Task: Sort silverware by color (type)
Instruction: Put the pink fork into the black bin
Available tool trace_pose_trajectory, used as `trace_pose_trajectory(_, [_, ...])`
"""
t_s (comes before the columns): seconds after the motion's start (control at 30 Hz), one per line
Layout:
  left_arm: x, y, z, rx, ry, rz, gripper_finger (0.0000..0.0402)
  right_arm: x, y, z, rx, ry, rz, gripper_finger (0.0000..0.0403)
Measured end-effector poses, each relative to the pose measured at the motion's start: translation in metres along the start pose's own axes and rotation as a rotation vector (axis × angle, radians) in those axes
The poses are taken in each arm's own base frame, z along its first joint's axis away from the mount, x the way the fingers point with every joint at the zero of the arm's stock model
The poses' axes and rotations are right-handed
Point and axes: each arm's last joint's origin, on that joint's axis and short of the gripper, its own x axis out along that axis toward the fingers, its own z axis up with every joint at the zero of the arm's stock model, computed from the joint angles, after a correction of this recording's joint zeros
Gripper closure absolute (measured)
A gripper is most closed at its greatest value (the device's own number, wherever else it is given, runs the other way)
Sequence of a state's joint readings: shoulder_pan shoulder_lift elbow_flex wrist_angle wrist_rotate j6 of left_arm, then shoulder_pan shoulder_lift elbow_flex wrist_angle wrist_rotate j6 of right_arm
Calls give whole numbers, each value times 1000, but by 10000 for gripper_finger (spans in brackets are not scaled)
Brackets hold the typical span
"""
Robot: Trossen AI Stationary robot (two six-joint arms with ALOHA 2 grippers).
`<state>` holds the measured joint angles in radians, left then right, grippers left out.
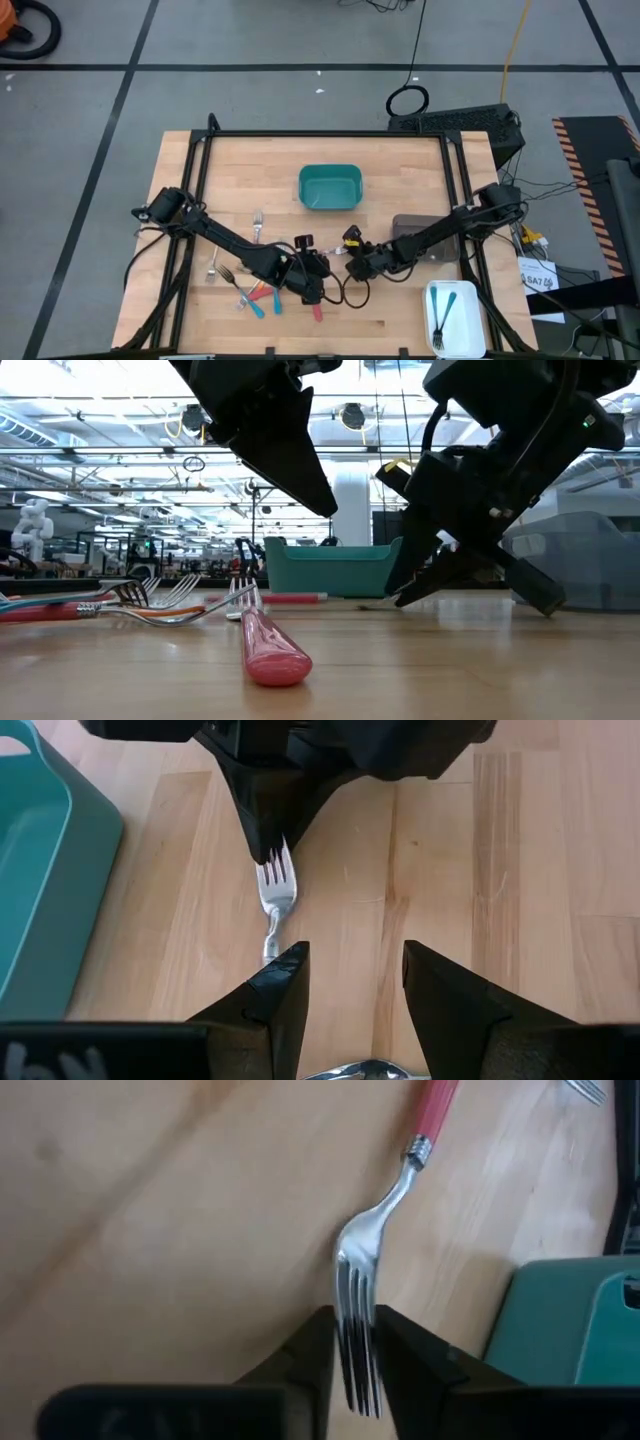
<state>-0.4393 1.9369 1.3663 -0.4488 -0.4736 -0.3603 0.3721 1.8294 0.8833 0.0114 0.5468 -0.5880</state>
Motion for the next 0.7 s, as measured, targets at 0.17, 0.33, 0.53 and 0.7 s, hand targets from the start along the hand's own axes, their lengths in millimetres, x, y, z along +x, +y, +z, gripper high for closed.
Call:
trace_pose_trajectory(0.17, [0, 0, 0, 8, -1, 0, 241, 0, 0, 0, -3, 0, -7, 396])
trace_pose_trajectory(0.33, [0, 0, 0, 7, -2, -1, 241, -4, 2, 6, -13, 8, -38, 395])
trace_pose_trajectory(0.53, [0, 0, 0, 15, -4, -1, 241, -20, 4, 22, -44, 7, -96, 399])
trace_pose_trajectory(0.7, [0, 0, 1, 17, -7, -3, 241, -41, 9, 32, -25, 10, -98, 400])
